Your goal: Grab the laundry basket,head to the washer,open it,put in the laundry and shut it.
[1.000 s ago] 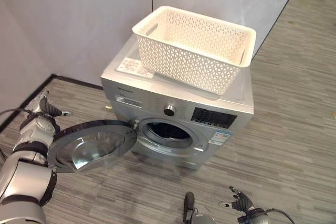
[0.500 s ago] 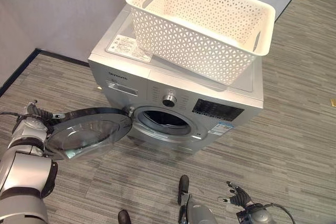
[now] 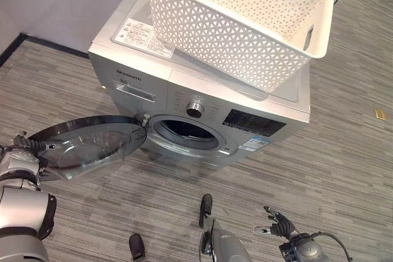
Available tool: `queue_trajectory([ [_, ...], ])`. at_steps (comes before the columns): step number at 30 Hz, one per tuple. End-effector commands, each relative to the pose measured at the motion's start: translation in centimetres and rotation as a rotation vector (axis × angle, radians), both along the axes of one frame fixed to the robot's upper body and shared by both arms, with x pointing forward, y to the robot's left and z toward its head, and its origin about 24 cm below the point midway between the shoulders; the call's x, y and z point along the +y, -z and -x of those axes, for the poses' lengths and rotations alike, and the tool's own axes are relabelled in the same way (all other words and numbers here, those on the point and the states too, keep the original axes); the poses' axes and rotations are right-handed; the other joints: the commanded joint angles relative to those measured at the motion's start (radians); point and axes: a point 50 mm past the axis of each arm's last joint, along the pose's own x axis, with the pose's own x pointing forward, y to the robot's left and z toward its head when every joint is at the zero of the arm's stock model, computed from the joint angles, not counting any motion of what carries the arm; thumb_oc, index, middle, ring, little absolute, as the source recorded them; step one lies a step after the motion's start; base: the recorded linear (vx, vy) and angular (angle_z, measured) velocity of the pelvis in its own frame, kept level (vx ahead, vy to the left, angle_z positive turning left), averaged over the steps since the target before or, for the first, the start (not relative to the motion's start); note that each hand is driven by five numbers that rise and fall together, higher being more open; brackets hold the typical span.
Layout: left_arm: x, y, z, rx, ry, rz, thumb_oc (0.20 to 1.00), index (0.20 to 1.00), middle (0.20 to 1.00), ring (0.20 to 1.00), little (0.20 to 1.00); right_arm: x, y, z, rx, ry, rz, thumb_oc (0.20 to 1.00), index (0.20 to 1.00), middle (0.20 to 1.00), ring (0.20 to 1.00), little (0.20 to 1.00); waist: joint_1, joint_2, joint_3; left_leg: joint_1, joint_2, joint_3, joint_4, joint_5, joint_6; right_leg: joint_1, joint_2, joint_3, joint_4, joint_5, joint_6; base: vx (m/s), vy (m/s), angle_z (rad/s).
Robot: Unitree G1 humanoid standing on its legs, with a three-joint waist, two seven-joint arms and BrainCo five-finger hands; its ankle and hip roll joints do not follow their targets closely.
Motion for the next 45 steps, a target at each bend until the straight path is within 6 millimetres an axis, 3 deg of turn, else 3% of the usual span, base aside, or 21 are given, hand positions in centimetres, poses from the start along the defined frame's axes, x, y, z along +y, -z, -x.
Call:
queue_trajectory([
  [1,-1.8,-0.9,-2.2,-0.075,0.083,0.043,1.0,1.0,1.0,1.0,1.0,-1.2,-1.7,-1.8,-0.095,0.018,0.013,1.0,1.0,1.0,1.0,1.0,-0.022,0.005,0.035,-0.056,-0.009,-0.029,0.006,0.004,0.055,0.093,-0.036,0.048,-0.001,-0.123,0.143,0.01,0.006,0.09],
  [3,-3.0,-1.2,-3.4,-0.089,0.137,0.029,1.0,1.0,1.0,1.0,1.0,-1.2,-1.7,-1.9,-0.096,0.019,0.016,1.0,1.0,1.0,1.0,1.0,-0.026,0.008,0.038,-0.065,-0.011,-0.033,0.006,0.005,0.055,0.088,-0.04,0.047,-0.001,-0.122,0.144,0.01,0.011,0.08],
  [4,-5.5,-0.9,-5.3,-0.132,0.232,0.065,1.0,1.0,1.0,1.0,1.0,-1.1,-1.6,-2.0,-0.096,0.026,0.016,1.0,1.0,1.0,1.0,1.0,-0.027,0.016,0.042,-0.069,-0.013,-0.039,0.006,0.005,0.056,0.087,-0.045,0.046,-0.001,-0.12,0.144,0.01,0.011,0.09],
  [5,-5.5,-0.9,-5.3,-0.132,0.232,0.065,1.0,1.0,1.0,1.0,1.0,-1.2,-1.6,-1.9,-0.095,0.027,0.016,1.0,1.0,1.0,1.0,1.0,-0.027,0.016,0.042,-0.069,-0.013,-0.039,0.006,0.005,0.056,0.087,-0.045,0.045,-0.001,-0.12,0.144,0.02,0.024,0.12],
  [7,-9.2,0.6,-7.0,-0.194,0.342,0.17,1.0,1.0,1.0,1.0,1.0,-0.9,-1.7,-2.2,-0.106,0.02,0.017,1.0,1.0,1.0,1.0,1.0,-0.021,0.03,0.051,-0.065,-0.017,-0.042,0.006,0.003,0.059,0.094,-0.05,0.042,-0.001,-0.123,0.142,0.01,0.018,0.08],
  [8,-9.3,0.7,-7.0,-0.194,0.342,0.171,1.0,1.0,1.0,1.0,1.0,-0.9,-1.8,-2.2,-0.105,0.02,0.018,1.0,1.0,1.0,1.0,1.0,-0.021,0.031,0.05,-0.065,-0.017,-0.042,0.006,0.002,0.059,0.094,-0.05,0.042,-0.001,-0.123,0.142,0.01,0.022,0.03],
  [9,-12.6,2.0,-7.7,-0.254,0.458,0.285,1.0,1.0,1.0,1.0,1.0,-0.9,-2.1,-2.5,-0.127,0.019,0.016,1.0,1.0,1.0,1.0,1.0,-0.011,0.044,0.06,-0.054,-0.023,-0.044,0.006,0.0,0.062,0.106,-0.053,0.041,-0.001,-0.124,0.139,0.01,0.032,0.03],
  [10,-14.4,2.8,-7.7,-0.276,0.535,0.352,1.0,1.0,1.0,1.0,1.0,-0.8,-2.3,-2.6,-0.134,0.015,0.017,1.0,1.0,1.0,1.0,1.0,-0.005,0.053,0.065,-0.047,-0.027,-0.044,0.006,-0.001,0.064,0.114,-0.055,0.038,-0.001,-0.125,0.138,0.01,0.044,0.07],
  [11,-16.2,3.5,-7.4,-0.304,0.617,0.413,1.0,1.0,1.0,1.0,1.0,-0.8,-2.5,-2.7,-0.142,0.015,0.018,1.0,1.0,1.0,1.0,1.0,0.002,0.062,0.07,-0.04,-0.03,-0.043,0.006,-0.002,0.066,0.122,-0.058,0.036,-0.001,-0.125,0.137,0.0,0.025,0.18],
  [12,-16.2,3.5,-7.3,-0.302,0.615,0.414,1.0,1.0,1.0,1.0,1.0,-0.8,-2.5,-2.7,-0.14,0.015,0.018,1.0,1.0,1.0,1.0,1.0,0.002,0.063,0.069,-0.038,-0.03,-0.043,0.006,-0.003,0.066,0.123,-0.058,0.036,-0.001,-0.126,0.137,0.01,0.038,0.27],
  [13,-19.0,4.4,-6.0,-0.327,0.767,0.517,1.0,1.0,1.0,1.0,1.0,-1.2,-2.4,-2.7,-0.133,0.024,0.029,1.0,1.0,1.0,1.0,1.0,0.014,0.079,0.074,-0.021,-0.038,-0.044,0.006,-0.007,0.071,0.143,-0.063,0.033,0.0,-0.128,0.136,0.02,0.038,0.29],
  [14,-20.1,4.9,-5.0,-0.305,0.842,0.564,1.0,1.0,1.0,1.0,1.0,-1.4,-2.4,-2.7,-0.126,0.026,0.038,1.0,1.0,1.0,1.0,1.0,0.017,0.087,0.073,-0.009,-0.041,-0.041,0.006,-0.01,0.072,0.152,-0.065,0.034,0.0,-0.128,0.137,0.02,0.038,0.18],
  [15,-20.0,4.9,-4.9,-0.304,0.84,0.564,1.0,1.0,1.0,1.0,1.0,-1.3,-2.3,-2.6,-0.125,0.026,0.037,1.0,1.0,1.0,1.0,1.0,0.017,0.086,0.073,-0.008,-0.041,-0.041,0.006,-0.011,0.072,0.153,-0.065,0.034,0.0,-0.128,0.137,0.03,0.028,0.13],
  [19,-23.3,6.6,-0.6,-0.189,1.055,0.798,1.0,1.0,1.0,1.0,1.0,-2.4,-2.0,-2.2,-0.083,0.016,0.077,1.0,1.0,1.0,1.0,1.0,0.023,0.118,0.049,0.054,-0.056,-0.034,0.006,-0.034,0.081,0.199,-0.072,0.047,0.004,-0.133,0.143,0.07,0.042,0.12],
  [26,-26.8,7.5,1.4,-0.176,1.106,1.042,1.0,1.0,1.0,1.0,1.0,-2.4,-1.7,-2.0,-0.075,0.021,0.08,1.0,1.0,1.0,1.0,1.0,0.002,0.141,0.019,0.114,-0.076,-0.014,0.006,-0.036,0.094,0.236,-0.083,0.068,0.004,-0.124,0.137,0.03,0.02,-0.15],
  [32,-27.3,7.2,0.8,-0.221,1.1,1.033,1.0,1.0,1.0,1.0,1.0,-2.6,-1.5,-1.7,-0.065,0.032,0.084,1.0,1.0,1.0,1.0,1.0,-0.014,0.153,0.001,0.146,-0.076,0.004,0.006,-0.043,0.093,0.253,-0.08,0.08,0.006,-0.13,0.136,0.02,-0.01,-0.19],
  [41,-28.0,4.9,-0.1,-0.348,1.161,0.995,1.0,1.0,1.0,1.0,1.0,-2.7,-0.1,-0.3,0.026,0.038,0.101,1.0,1.0,1.0,1.0,1.0,-0.018,0.165,-0.009,0.172,-0.072,0.043,0.006,-0.055,0.092,0.25,-0.073,0.098,0.002,-0.13,0.137,0.03,-0.022,-0.2],
  [45,-29.6,4.5,0.4,-0.452,1.171,1.059,1.0,1.0,1.0,1.0,1.0,-2.0,0.4,0.3,0.03,0.058,0.06,1.0,1.0,1.0,1.0,1.0,-0.017,0.166,-0.006,0.169,-0.073,0.044,0.006,-0.054,0.093,0.247,-0.073,0.1,0.0,-0.137,0.135,0.01,-0.014,-0.03],
])
